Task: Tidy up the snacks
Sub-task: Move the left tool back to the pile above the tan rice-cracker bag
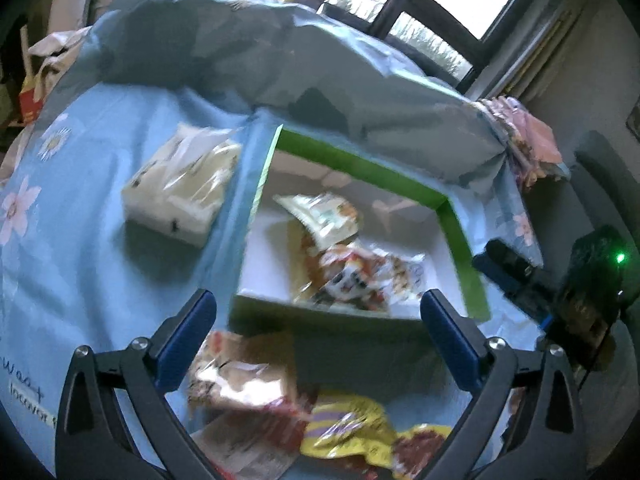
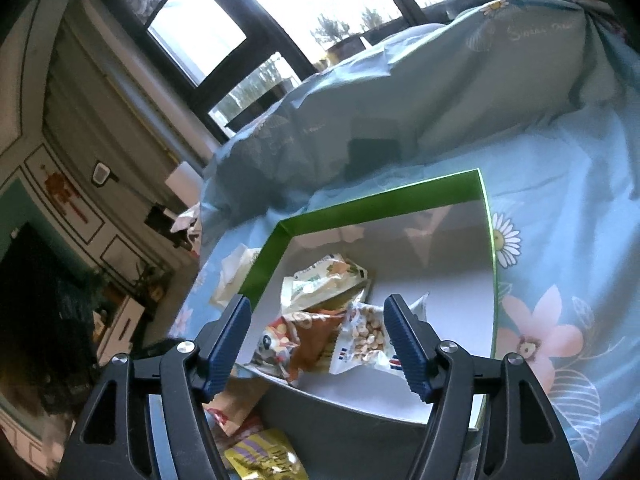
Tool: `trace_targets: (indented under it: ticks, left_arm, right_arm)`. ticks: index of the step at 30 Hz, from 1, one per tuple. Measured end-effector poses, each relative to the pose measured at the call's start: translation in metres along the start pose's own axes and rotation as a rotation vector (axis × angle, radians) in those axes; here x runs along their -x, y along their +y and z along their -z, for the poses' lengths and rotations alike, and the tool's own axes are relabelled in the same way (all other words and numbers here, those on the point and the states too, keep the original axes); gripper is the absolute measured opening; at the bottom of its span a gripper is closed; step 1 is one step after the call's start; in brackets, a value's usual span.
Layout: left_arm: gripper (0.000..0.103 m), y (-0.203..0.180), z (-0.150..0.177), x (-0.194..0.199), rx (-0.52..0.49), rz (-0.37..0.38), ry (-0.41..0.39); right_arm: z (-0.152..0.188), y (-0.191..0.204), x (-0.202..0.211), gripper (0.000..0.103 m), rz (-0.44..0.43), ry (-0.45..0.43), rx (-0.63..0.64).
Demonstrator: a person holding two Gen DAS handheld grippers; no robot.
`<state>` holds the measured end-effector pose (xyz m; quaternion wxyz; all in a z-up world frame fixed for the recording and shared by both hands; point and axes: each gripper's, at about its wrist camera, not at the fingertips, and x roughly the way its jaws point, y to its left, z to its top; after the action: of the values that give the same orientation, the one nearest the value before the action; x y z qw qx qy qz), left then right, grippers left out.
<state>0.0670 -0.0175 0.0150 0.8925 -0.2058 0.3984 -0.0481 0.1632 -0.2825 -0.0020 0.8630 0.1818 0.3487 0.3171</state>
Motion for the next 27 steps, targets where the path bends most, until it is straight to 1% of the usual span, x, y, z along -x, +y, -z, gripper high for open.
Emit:
trace_targets:
  ticks: [2,8,16,19,23,27]
  left_arm:
    - [0.103,0.006,0.005,0.002,0.008,-0.025,0.010]
    - [0.103,0.014,0.013,0.009,0.050,-0.012,0.002]
    - [0.103,-0.005,0.026,0.007,-0.011,0.004,0.030]
    - [0.103,-0.007,0.028,0.004,-0.034,-0.011,0.042]
    - [0.103,-0.002,0.028,0.005,-0.023,0.013,0.048]
    - [0.103,0.001,0.029,0.007,-0.026,0.015,0.061]
  right_arm:
    - [0.001,0.004,-0.002,0.070,-0.006,0.006,0.006]
    - [0.012,0.025,0.000,0.070,-0.042,0.021,0.060]
    - [0.029,0.022,0.008,0.070,-0.030,0.058,0.078]
    - [0.034,0.020,0.013,0.070,-0.017,0.060,0.083]
    - [0.039,0.020,0.014,0.070,-0.010,0.079,0.101]
    - [0.045,0.027,0.009,0.070,-0.034,0.120,0.133]
